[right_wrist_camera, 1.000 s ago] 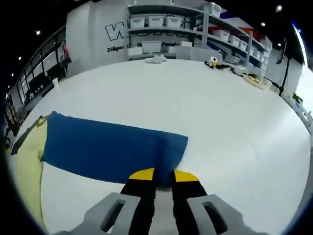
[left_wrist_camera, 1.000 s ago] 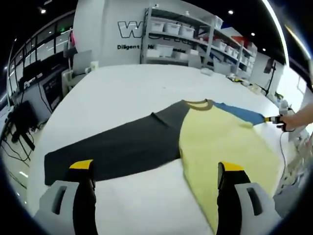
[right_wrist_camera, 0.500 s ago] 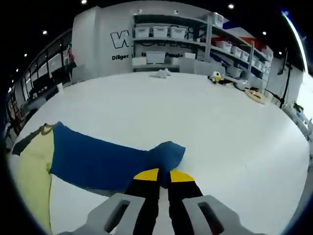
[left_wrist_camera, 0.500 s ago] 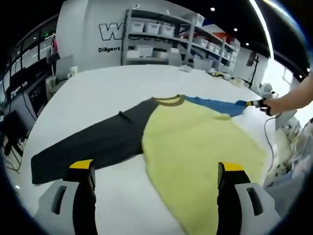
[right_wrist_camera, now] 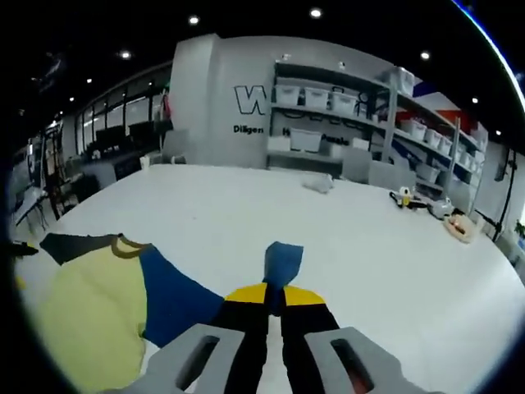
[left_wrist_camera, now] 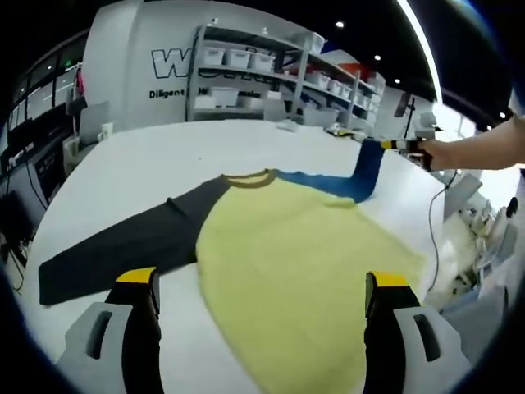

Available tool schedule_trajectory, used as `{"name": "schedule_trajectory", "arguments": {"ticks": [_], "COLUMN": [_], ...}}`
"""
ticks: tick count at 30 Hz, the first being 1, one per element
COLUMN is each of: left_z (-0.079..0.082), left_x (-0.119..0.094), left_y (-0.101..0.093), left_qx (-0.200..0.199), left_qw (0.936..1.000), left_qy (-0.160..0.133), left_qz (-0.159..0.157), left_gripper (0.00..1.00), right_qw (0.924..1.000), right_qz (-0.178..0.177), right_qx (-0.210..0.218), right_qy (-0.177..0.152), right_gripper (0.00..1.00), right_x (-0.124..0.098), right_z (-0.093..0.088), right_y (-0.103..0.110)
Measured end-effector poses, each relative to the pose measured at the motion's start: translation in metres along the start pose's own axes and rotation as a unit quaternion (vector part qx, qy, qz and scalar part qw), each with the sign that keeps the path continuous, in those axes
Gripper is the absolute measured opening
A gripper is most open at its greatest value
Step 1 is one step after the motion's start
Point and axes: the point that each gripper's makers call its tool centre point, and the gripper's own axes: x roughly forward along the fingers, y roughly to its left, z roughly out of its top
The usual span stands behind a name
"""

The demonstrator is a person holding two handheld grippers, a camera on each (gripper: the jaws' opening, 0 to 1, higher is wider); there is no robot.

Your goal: Fold the garment on the visible template until the final outline fits inside the template.

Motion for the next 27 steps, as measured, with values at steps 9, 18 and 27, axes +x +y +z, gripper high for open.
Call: {"name": "schedule_trajectory", "arguments": {"ticks": [9,18,27], "left_z": [0.008,0.005,-0.002], "left_x": [-0.014,-0.031,-0.045], "left_y": [-0.009,0.000,0.007], "left_qx": [0.004,0.005,0.009], "left_qw": [0.9996,0.9995,0.9997], "left_qy": [-0.026,-0.031,-0.022], "left_qz": [-0.005,0.004,0.010], "left_gripper": [1.00,1.00,1.00], "right_qw": [0.9955,0.9838,0.9704], "right_qz": [0.077,0.158,0.216], "right_qx": [-0.035,-0.070,-0.105], "right_qy": [-0.042,-0.048,-0.027], "right_gripper": [0.00,0.00,0.00], "right_x": [0.011,0.031,0.043], "right_z": [0.058,0.070,0.046], "right_y": [0.087,0.186,0.263]}}
